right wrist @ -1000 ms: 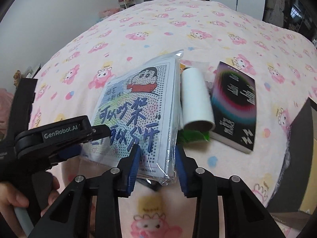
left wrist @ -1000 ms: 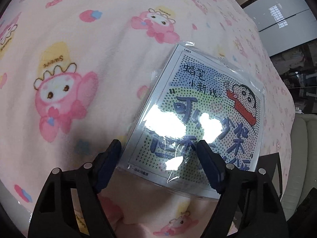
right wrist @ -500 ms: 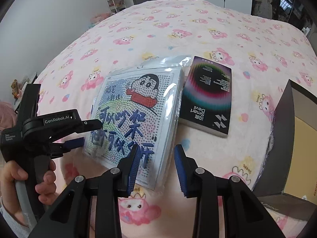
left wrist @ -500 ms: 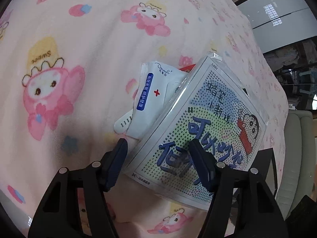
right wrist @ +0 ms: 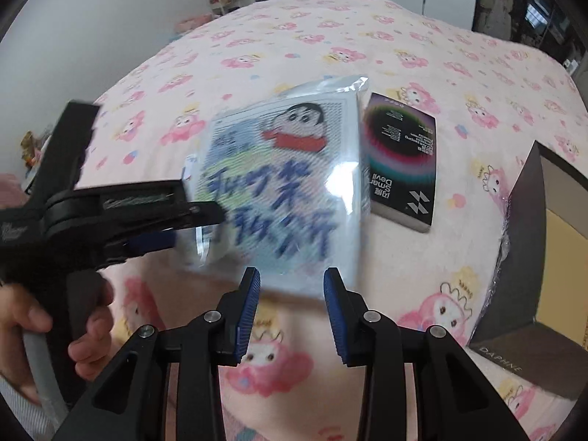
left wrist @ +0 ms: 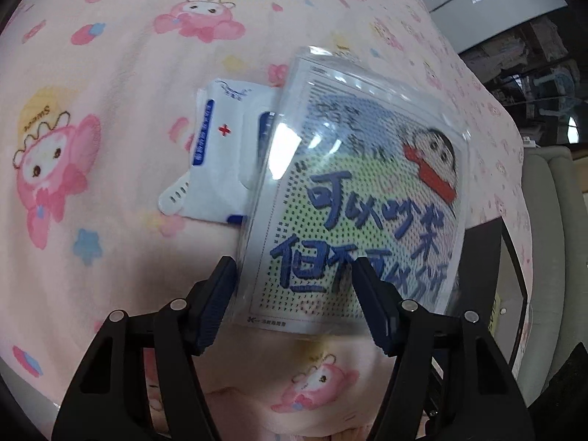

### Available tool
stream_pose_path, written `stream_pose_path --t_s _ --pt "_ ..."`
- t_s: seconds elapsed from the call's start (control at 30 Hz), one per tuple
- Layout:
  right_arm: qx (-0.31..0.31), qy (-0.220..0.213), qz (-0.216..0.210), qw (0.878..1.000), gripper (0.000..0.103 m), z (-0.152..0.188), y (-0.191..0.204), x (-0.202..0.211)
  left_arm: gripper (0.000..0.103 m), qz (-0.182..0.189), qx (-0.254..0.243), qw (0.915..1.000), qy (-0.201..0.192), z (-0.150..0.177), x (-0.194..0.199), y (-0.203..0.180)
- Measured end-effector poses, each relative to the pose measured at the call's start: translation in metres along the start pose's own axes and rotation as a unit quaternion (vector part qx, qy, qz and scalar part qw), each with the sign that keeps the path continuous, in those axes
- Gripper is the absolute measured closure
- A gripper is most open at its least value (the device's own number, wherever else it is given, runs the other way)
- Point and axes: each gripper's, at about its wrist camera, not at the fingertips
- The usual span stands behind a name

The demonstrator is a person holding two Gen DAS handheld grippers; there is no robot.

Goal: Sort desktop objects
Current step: 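Close the left gripper on the bagged Shin-chan kit's edge, then lift the bagged kit with the left gripper and pull it free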

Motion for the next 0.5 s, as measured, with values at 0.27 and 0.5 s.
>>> stream_pose_path --t_s 0.27,0.5 --pt "-0.045 -0.024 0.052 0.997 0.068 -0.009 -0.036 0.005 0.039 -0.019 0.025 0.999 -0.031 -0.01 0.004 -0.005" --pt "-0.027 -0.01 0.033 0.999 0.059 -0.05 -0.044 -0.017 0.041 -0.035 0.019 0.9989 -0.024 -0.031 -0.018 -0.015"
Point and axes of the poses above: each gripper's, at about its wrist camera, not at the fingertips, and x roughly against the way its jaws point, y to its left, z to its underside, and after that the axes turned 14 degrees about y, right-handed
